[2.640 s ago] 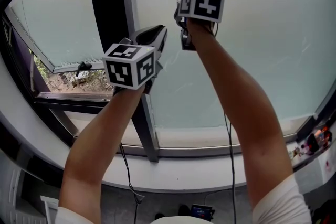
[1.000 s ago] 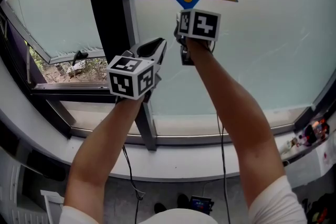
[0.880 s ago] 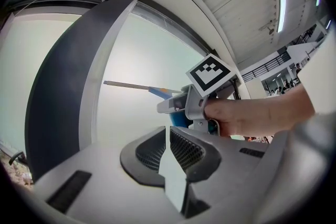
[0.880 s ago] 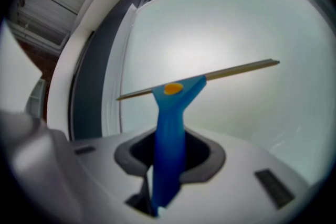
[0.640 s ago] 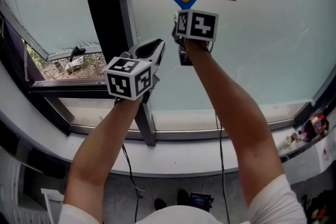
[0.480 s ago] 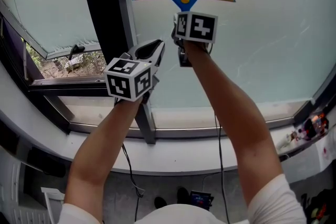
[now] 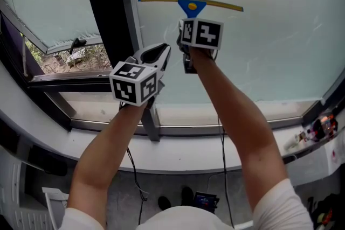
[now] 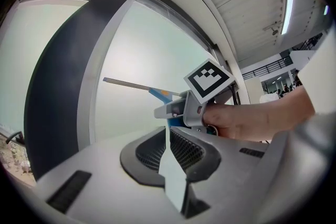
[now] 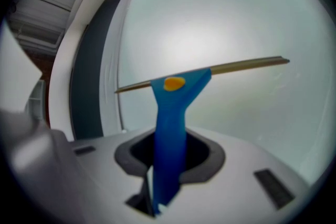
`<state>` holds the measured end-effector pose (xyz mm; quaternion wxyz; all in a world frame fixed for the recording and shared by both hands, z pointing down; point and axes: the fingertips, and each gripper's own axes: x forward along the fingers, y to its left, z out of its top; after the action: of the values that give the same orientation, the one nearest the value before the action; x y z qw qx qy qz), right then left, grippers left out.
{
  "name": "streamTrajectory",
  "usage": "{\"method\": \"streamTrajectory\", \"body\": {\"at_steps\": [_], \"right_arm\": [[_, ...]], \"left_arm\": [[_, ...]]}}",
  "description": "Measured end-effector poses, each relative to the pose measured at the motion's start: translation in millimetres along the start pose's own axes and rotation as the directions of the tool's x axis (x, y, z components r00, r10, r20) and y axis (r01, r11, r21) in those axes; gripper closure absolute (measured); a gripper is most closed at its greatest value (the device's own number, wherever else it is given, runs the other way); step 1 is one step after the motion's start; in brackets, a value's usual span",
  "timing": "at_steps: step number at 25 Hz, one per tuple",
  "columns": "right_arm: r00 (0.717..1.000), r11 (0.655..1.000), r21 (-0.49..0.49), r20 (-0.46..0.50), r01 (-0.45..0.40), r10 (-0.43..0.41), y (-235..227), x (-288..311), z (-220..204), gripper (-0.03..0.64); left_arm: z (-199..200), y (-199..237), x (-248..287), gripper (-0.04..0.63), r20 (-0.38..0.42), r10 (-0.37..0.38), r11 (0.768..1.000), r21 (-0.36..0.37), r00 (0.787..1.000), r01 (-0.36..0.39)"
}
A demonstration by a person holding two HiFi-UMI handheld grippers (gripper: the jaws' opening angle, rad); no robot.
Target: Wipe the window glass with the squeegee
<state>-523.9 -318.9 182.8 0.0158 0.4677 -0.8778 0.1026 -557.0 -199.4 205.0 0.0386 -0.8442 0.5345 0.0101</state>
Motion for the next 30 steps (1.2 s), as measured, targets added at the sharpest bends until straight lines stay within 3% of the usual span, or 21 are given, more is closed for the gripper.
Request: {"method": "streamTrajectory", "body": {"at_steps": [30], "right_arm": [[0.992, 0.997, -0.075, -0.127, 0.003, -0.013, -19.8, 7.7, -95.5, 0.505]], "left_arm": [[-80.2, -8.7, 2.7, 0.548, -0.093, -0.031, 0.996, -0.086, 0.995, 0.023]]}}
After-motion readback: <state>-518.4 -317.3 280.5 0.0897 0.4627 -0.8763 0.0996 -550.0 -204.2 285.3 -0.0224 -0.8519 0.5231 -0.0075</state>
